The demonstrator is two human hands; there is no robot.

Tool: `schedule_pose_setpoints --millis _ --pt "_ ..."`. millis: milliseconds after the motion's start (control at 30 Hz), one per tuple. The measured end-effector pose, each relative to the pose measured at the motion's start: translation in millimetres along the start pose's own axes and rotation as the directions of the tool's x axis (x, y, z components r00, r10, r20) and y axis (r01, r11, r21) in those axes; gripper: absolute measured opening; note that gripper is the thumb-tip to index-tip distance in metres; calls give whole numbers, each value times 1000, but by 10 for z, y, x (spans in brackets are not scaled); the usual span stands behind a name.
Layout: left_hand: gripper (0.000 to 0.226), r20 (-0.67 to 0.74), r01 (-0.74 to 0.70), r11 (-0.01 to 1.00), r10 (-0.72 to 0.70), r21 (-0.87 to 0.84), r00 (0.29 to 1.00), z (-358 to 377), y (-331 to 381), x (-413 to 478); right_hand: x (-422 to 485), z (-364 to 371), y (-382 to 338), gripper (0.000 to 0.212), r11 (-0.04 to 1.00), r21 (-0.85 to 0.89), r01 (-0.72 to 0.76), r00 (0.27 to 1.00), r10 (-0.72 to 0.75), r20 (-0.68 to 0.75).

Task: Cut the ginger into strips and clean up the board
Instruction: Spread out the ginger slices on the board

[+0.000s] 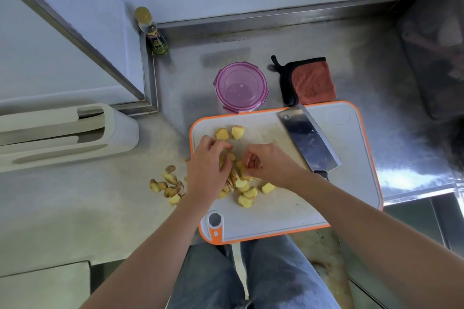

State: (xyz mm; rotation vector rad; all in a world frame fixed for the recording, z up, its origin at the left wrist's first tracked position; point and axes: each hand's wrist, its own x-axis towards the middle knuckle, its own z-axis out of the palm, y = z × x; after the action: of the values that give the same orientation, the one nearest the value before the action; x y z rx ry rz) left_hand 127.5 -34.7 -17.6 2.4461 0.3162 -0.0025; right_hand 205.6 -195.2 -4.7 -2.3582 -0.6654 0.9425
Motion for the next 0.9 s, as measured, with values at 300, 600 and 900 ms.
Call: schedule_pose_setpoints --millis 300,600,900 --pt "28 85 -84 988 73 131 994 77 66 28 -54 -98 169 20 931 350 -101 987 138 -82" --pt "9 125 -26 984 3 178 992 94 208 170 -41 -48 192 25 913 396 -103 980 162 -118" --pt "12 83 189 938 -172 -292 982 83 308 181 -31 -150 161 17 793 604 -79 967 208 -148"
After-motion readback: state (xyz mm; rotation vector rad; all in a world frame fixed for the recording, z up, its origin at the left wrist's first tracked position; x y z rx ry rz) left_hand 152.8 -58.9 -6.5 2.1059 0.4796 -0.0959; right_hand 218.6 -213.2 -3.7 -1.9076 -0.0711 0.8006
